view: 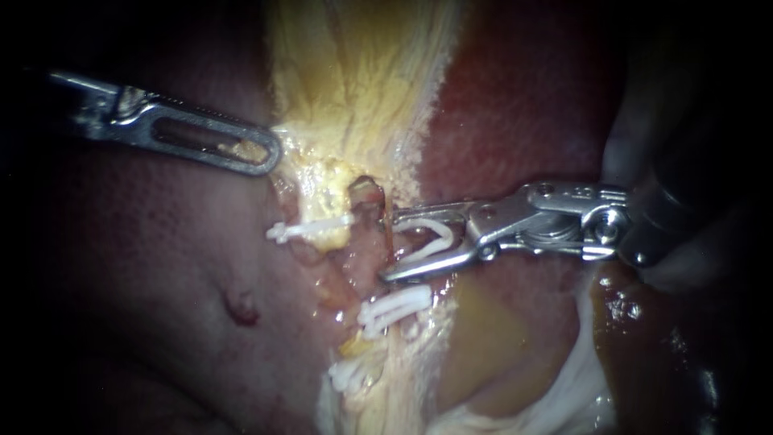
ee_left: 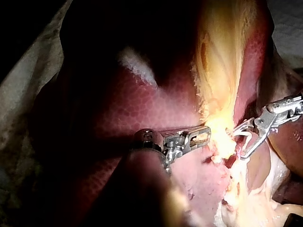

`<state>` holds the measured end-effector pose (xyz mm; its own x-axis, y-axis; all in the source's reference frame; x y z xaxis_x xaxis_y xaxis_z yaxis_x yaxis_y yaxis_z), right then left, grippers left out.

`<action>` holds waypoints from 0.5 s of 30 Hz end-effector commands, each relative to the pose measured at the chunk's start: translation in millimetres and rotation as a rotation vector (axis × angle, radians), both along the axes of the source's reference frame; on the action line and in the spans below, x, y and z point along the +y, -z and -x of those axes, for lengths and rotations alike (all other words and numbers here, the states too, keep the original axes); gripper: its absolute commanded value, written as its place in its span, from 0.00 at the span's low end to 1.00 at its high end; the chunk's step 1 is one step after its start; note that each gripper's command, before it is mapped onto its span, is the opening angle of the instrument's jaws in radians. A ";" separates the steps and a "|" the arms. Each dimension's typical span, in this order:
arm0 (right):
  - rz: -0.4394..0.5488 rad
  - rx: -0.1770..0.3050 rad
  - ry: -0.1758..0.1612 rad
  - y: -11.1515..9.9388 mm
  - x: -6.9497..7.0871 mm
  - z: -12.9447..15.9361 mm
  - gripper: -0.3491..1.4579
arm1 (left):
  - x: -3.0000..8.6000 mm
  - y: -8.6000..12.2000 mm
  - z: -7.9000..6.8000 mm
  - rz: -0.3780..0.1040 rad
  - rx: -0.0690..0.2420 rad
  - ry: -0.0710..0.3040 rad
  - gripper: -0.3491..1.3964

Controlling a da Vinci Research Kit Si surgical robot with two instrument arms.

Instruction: Clipping third clip right tube

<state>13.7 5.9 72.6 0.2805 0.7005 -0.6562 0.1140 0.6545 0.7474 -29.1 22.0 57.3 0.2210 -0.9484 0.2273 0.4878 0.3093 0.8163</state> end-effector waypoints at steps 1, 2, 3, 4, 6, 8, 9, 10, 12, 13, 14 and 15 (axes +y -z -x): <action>-0.016 0.017 -0.004 0.0 0.0 -0.2 0.47 | 0.0 -0.1 0.0 0.000 0.000 0.000 0.00; -0.022 0.029 -0.005 0.0 0.0 -0.3 0.47 | 0.0 -0.1 0.0 0.000 0.000 0.000 0.00; -0.036 0.046 -0.004 0.1 0.1 -0.5 0.47 | 0.0 -0.1 0.0 0.000 0.000 0.000 0.00; -0.048 0.056 -0.007 0.1 0.1 -0.5 0.47 | 0.0 -0.1 0.0 0.000 0.000 0.000 0.00; -0.058 0.069 -0.018 0.2 0.2 -0.6 0.47 | 0.0 -0.1 0.0 0.000 0.000 0.000 0.00; -0.079 0.091 -0.024 0.4 0.4 -0.6 0.47 | 0.0 -0.1 0.0 0.000 0.000 0.000 0.00; -0.092 0.099 -0.031 0.5 0.5 -0.6 0.47 | 0.0 -0.1 0.0 0.000 0.000 0.000 0.00; -0.100 0.105 -0.037 0.5 0.6 -0.6 0.47 | 0.0 -0.1 0.0 0.000 0.000 0.000 0.00; -0.109 0.117 -0.044 0.7 0.8 -0.6 0.47 | 0.0 -0.1 0.0 0.000 0.000 0.000 0.00; -0.117 0.127 -0.050 0.9 0.9 -0.5 0.47 | 0.0 -0.1 0.0 0.000 0.000 0.000 0.00; -0.123 0.129 -0.056 1.0 1.0 -0.5 0.47 | 0.0 -0.1 0.0 0.000 0.000 0.000 0.00; -0.130 0.133 -0.060 1.1 1.1 -0.5 0.47 | 0.0 -0.1 0.0 0.000 0.000 0.000 0.00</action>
<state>14.3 7.0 71.4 0.1437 0.7975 -0.5860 0.1882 0.5593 0.8073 -29.1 22.1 57.4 0.2207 -0.9485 0.2273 0.4882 0.3091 0.8162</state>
